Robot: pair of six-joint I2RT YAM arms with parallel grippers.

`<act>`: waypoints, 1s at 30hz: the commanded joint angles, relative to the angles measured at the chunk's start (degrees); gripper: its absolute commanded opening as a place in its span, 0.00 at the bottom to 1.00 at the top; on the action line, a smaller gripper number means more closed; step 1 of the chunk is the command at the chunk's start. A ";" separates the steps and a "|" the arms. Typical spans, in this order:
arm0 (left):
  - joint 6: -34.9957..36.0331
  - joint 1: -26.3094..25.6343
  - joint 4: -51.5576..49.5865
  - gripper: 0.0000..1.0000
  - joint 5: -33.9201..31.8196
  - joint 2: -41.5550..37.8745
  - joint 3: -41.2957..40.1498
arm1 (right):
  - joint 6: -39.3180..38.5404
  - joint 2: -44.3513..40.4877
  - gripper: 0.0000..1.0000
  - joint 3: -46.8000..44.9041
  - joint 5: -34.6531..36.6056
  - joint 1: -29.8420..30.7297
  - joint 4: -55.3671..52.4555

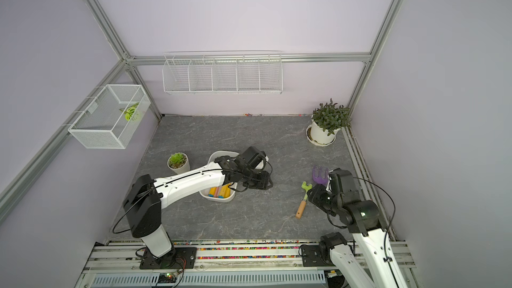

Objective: Put the rake into the storage box
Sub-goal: Pick up the rake at the center of the board.

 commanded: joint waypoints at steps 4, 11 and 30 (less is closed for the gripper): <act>4.93 -2.81 -4.67 0.43 0.51 6.40 8.50 | 3.75 -5.44 0.47 7.01 1.79 -0.28 -4.92; 8.02 -6.86 -11.01 0.43 -1.21 14.12 18.65 | 4.90 -7.82 0.49 14.11 2.13 -0.28 -8.69; 12.64 -13.79 -21.55 0.46 -8.96 28.49 37.59 | 8.44 -10.68 0.56 23.46 -3.69 -0.28 -2.33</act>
